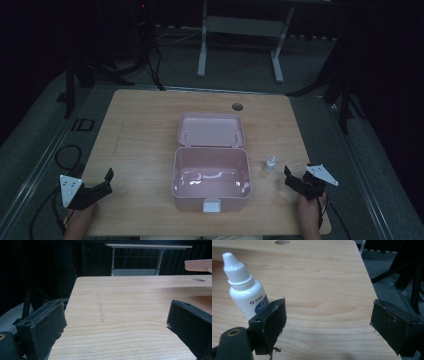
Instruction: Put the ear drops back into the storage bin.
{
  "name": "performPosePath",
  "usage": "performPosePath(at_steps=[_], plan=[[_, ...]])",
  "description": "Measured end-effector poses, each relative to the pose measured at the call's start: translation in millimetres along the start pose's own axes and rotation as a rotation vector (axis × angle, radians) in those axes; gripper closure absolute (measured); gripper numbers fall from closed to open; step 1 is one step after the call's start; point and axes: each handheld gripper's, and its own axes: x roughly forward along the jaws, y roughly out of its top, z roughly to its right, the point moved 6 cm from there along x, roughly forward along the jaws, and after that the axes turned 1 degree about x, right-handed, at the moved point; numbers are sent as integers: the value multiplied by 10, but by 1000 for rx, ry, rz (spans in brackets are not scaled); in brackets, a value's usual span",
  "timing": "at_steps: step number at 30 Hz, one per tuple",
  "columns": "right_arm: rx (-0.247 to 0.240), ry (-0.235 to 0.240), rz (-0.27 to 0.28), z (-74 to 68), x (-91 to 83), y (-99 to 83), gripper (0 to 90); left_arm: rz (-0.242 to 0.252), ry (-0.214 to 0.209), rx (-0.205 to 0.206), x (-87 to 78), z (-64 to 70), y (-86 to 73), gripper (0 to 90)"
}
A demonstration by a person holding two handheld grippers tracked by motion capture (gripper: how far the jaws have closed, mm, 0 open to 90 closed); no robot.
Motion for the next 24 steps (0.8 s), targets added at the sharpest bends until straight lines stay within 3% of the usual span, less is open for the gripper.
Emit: performPosePath(at_steps=[12, 15, 19, 21, 24], plan=[[-65, 26, -48, -58, 46, -11, 129, -1, 1, 0, 1, 3, -2, 20], [-119, 40, -119, -55, 79, -23, 132, -2, 1, 1, 1, 5, -3, 20], [-86, 130, -233, -80, 83, -60, 131, -6, 2, 6, 4, 6, -5, 20], [-110, 143, -301, -95, 90, -96, 131, -7, 2, 8, 5, 9, -5, 20], [-126, 157, -355, -100, 73, -107, 129, -7, 2, 10, 4, 12, -5, 20]])
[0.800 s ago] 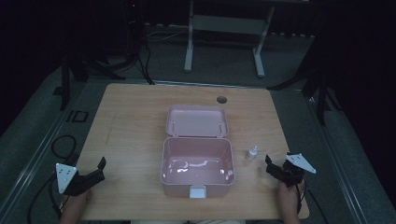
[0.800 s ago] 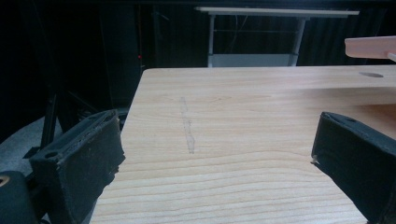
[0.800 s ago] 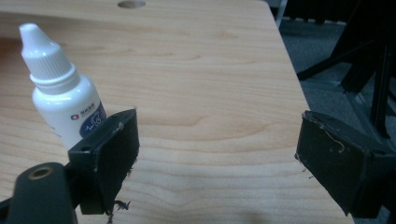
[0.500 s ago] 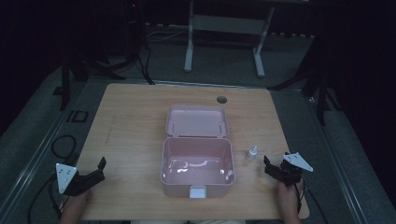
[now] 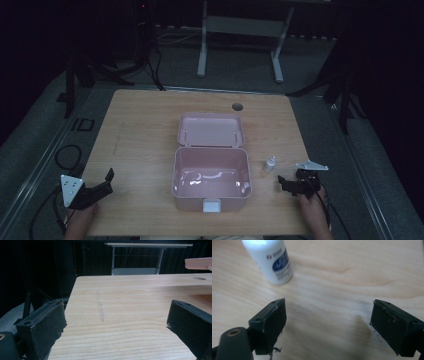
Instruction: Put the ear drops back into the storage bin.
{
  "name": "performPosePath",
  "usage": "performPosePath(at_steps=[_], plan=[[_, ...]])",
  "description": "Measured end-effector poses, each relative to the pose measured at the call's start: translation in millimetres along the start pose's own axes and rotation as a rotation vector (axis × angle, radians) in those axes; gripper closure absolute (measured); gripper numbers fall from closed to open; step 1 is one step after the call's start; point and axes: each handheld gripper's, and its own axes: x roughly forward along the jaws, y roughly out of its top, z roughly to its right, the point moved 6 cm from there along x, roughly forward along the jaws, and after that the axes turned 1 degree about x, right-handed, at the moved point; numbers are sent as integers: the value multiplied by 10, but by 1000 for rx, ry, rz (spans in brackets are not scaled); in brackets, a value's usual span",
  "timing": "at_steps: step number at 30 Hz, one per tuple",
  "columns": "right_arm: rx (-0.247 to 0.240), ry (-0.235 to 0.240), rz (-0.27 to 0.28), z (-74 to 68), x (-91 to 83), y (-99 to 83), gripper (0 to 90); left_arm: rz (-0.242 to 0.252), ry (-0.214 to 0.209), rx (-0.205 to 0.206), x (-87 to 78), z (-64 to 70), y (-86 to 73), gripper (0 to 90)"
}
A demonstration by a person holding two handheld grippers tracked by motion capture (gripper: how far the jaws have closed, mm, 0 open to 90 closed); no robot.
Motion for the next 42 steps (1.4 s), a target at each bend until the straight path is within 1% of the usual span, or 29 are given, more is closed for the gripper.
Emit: performPosePath(at_steps=[1, 3, 4, 6, 8, 10, 13, 14, 17, 19, 21, 23, 25, 30, 32, 34, 37, 38, 40, 41, 42], plan=[[-10, 2, -9, 1, -15, 4, 129, 0, 1, 0, 0, 0, 0, 20], [-9, 8, -37, 15, -42, 12, 129, -1, 2, 0, 1, -1, -1, 20], [-10, 21, -54, 21, -57, 15, 128, -1, 2, 0, 1, 0, -1, 20], [-13, 29, -102, 31, -83, 16, 129, 0, 1, 1, 0, 0, -1, 20], [-16, 46, -145, 35, -115, 20, 129, 0, 0, 0, -1, 0, 0, 20], [-34, 44, -191, 38, -153, 24, 130, 0, 1, 0, 0, 0, 0, 20], [-60, 50, -268, 37, -208, 24, 130, -1, 0, 3, 0, 2, -1, 20], [-65, 55, -301, 34, -224, 17, 130, -1, -1, 3, 0, 2, -1, 20], [-71, 99, -394, 25, -253, -17, 133, 0, 1, 0, -2, -3, 1, 20], [-101, 90, -440, 23, -272, -35, 136, 2, 2, -2, -4, -6, 1, 20], [-122, 101, -491, 16, -283, -63, 136, 1, 0, -3, -3, -5, 1, 20], [-144, 99, -539, 5, -293, -92, 136, 1, 1, -2, -2, -3, 1, 20], [-159, 108, -574, 0, -302, -108, 136, 1, 2, -1, -3, -4, 1, 20], [-194, 116, -632, -24, -334, -108, 136, 1, 3, -1, -3, -4, 1, 20], [-212, 118, -663, -38, -348, -109, 135, 2, 2, 0, -4, -3, 2, 20], [-233, 135, -705, -56, -371, -117, 118, 2, -1, -2, -5, -4, 2, 20], [-234, 177, -759, -81, -409, -115, 113, 3, -1, -4, -6, -5, 3, 20], [-245, 172, -776, -79, -422, -115, 114, 3, -1, -4, -5, -5, 3, 20], [-290, 162, -807, -81, -448, -116, 113, 4, -2, -4, -5, -5, 3, 20], [-311, 164, -809, -87, -458, -106, 113, 3, -2, -4, -5, -5, 3, 20], [-319, 165, -815, -97, -469, -96, 114, 4, -2, -4, -6, -5, 3, 20]])
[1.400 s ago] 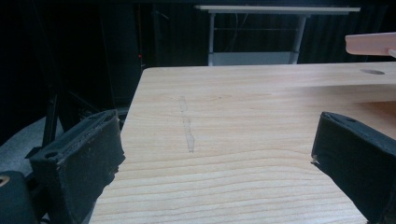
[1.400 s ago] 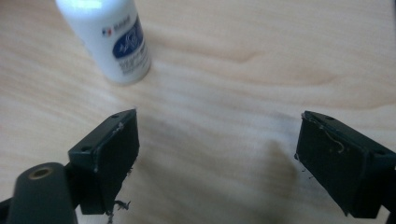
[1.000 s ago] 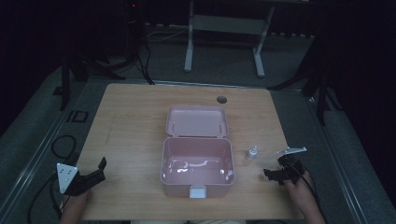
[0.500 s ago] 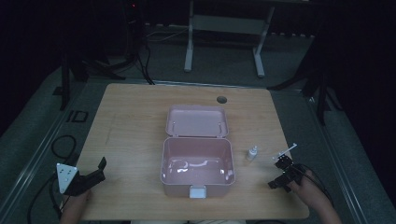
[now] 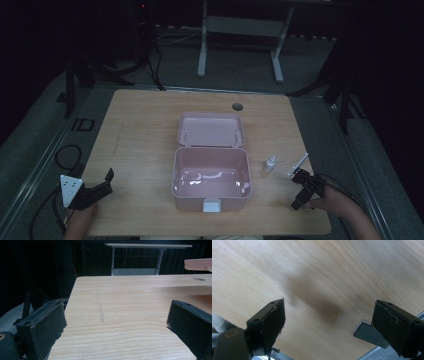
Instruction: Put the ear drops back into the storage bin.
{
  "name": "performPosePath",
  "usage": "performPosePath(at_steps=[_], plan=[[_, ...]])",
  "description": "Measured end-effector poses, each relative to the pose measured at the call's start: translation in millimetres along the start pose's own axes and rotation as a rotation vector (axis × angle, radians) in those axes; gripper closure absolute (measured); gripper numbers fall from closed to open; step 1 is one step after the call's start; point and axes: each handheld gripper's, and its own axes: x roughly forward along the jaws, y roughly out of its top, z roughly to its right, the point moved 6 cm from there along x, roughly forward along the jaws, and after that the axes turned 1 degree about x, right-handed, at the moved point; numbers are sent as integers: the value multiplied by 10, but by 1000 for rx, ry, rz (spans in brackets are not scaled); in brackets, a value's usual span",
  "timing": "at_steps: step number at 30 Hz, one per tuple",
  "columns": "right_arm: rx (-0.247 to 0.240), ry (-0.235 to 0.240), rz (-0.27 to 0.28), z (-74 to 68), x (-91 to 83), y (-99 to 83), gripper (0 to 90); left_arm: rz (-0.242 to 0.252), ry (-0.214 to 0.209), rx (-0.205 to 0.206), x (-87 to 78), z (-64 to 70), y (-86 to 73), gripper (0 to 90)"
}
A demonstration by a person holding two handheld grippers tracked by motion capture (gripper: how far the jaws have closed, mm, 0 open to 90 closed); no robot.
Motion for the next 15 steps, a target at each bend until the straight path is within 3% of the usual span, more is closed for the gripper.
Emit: performPosePath(at_steps=[5, 15], plan=[[-27, -19, 6, 14, -51, 47, 115, 1, 0, -2, -1, 0, 1, 20], [28, -36, 14, 177, -101, 193, 136, 1, -2, -2, 0, 1, 0, 20]])
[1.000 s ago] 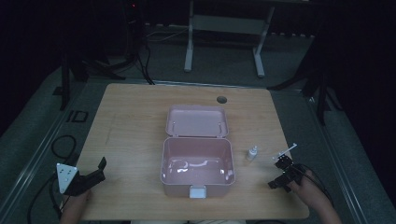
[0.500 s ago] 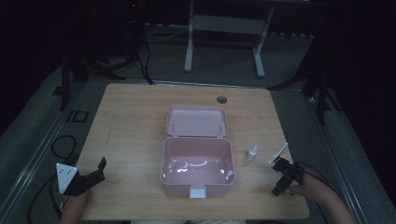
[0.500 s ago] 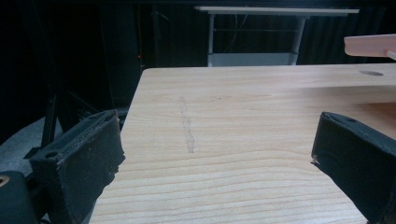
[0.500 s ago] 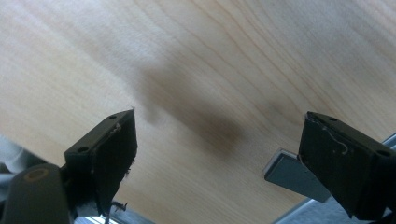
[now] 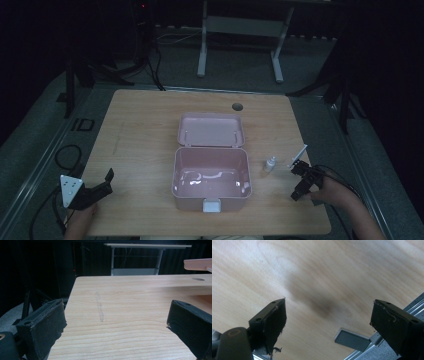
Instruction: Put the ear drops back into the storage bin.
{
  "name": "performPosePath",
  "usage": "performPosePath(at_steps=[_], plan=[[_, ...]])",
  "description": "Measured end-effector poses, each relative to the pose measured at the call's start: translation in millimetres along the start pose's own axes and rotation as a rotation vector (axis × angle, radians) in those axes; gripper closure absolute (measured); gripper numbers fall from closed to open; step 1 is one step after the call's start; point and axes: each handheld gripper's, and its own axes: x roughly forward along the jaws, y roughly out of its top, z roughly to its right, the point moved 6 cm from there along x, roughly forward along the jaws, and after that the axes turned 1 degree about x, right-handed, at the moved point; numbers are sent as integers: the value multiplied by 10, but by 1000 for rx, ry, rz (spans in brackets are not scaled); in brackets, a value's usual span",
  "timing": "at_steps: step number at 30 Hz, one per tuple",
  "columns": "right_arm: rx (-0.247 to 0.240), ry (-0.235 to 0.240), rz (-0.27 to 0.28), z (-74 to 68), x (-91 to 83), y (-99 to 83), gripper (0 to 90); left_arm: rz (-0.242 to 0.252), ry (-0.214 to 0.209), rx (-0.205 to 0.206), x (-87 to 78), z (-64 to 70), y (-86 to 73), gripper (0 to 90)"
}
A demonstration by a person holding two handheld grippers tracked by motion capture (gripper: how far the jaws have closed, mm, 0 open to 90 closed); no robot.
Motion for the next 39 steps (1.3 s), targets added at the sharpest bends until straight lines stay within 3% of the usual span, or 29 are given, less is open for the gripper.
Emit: performPosePath(at_steps=[9, 22, 28, 37, 39], plan=[[15, -4, -16, 60, -60, 219, 143, 0, -2, 0, 1, 1, 0, 20], [-44, 7, 17, -68, -152, 741, 162, 1, -8, -4, 1, -2, 1, 20], [-59, 13, 3, -105, -131, 933, 163, 1, -9, -5, 1, -1, 1, 20], [-55, 26, -7, -109, -57, 1147, 228, 1, -11, -4, 1, -1, 1, 20], [-55, 28, -4, -120, -41, 1181, 278, 1, -11, -4, 1, 0, 0, 20]])
